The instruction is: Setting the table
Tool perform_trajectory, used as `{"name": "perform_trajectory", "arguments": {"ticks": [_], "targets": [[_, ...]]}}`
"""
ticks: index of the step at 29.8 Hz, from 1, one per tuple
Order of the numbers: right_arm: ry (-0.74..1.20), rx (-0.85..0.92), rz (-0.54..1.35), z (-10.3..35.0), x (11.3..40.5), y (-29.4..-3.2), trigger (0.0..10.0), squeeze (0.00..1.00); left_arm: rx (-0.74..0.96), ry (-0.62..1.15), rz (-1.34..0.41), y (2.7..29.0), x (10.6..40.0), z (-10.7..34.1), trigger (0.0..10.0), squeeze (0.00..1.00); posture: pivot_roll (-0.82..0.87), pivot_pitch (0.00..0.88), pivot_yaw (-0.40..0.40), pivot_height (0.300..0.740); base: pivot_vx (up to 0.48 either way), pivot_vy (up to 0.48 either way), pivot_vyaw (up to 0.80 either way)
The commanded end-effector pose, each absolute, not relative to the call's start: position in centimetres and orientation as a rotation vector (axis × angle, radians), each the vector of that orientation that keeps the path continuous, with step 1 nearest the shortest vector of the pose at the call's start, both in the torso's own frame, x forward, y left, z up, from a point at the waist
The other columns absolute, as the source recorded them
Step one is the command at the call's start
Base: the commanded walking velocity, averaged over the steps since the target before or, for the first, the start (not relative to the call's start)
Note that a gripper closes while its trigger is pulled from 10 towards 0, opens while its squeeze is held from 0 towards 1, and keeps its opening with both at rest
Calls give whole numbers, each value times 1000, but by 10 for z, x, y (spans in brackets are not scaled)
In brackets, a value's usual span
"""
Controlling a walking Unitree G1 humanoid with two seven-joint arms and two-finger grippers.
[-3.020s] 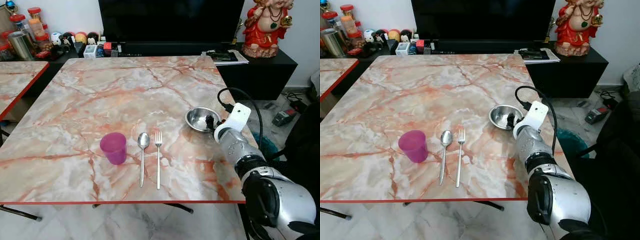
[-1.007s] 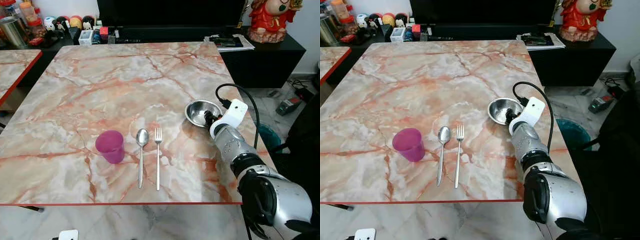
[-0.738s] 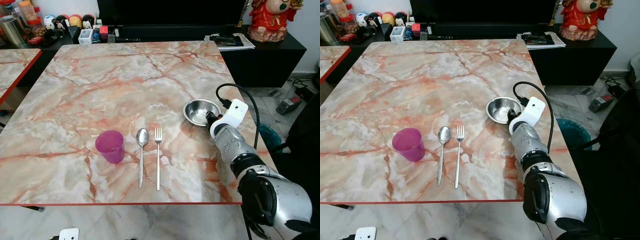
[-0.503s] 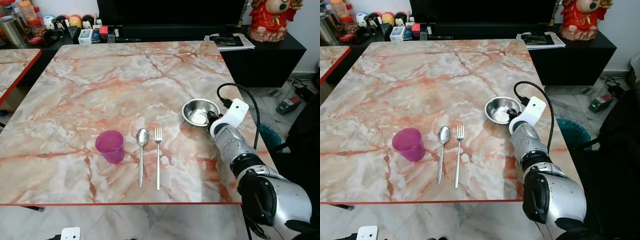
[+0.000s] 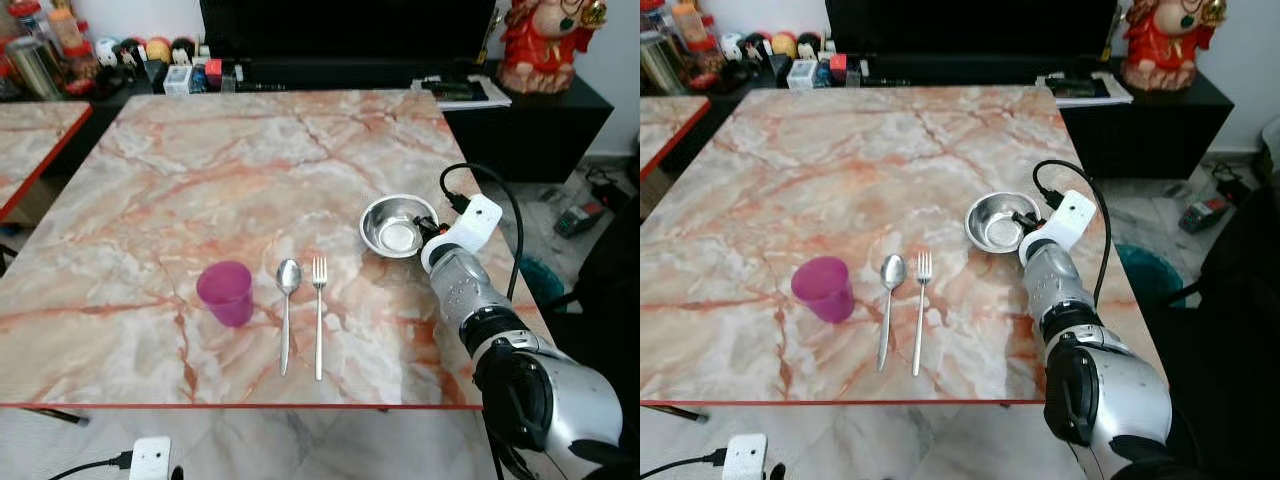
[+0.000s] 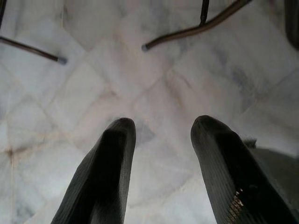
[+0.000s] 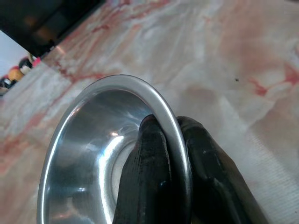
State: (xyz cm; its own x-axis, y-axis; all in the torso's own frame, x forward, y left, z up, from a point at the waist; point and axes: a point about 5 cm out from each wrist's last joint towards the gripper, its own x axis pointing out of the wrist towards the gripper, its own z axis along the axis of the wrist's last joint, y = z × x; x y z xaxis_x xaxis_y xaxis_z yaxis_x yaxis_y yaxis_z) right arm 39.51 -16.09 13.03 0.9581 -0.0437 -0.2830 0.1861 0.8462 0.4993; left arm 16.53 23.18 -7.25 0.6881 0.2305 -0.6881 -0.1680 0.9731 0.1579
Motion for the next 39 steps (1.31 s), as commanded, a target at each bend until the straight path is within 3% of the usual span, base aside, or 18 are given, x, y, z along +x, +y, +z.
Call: {"name": "perform_trajectory", "arguments": {"ticks": [1,4,5,6,10,15,25,39], "targets": [[219,572,-115,142,400,-162,0,0,85,807,242,233,162,-76,10000,0,115,0,4,740,0,0,0],[189,592,-132,145,400,-168,0,0,84,804,246,232,170,-74,10000,0,103,0,-1,740,0,0,0],[168,586,-141,146,400,-172,4627,0,85,799,251,233,173,-73,10000,0,97,0,-3,740,0,0,0],[151,568,-137,147,399,-174,10000,0,83,795,255,233,175,-72,10000,0,94,0,-3,740,0,0,0],[89,493,-125,145,396,-179,10000,0,74,784,269,233,181,-70,10000,0,80,0,-3,740,0,0,0],[12,246,-127,135,384,-188,10000,0,59,769,276,232,190,-67,10000,0,59,0,-8,740,0,0,0],[36,210,-171,101,361,-203,10000,0,22,768,311,231,196,-65,10000,0,57,0,-24,740,0,195,0],[-31,167,-177,119,369,-203,10000,0,20,783,327,239,191,-66,10000,0,75,0,-21,740,0,472,0]]}}
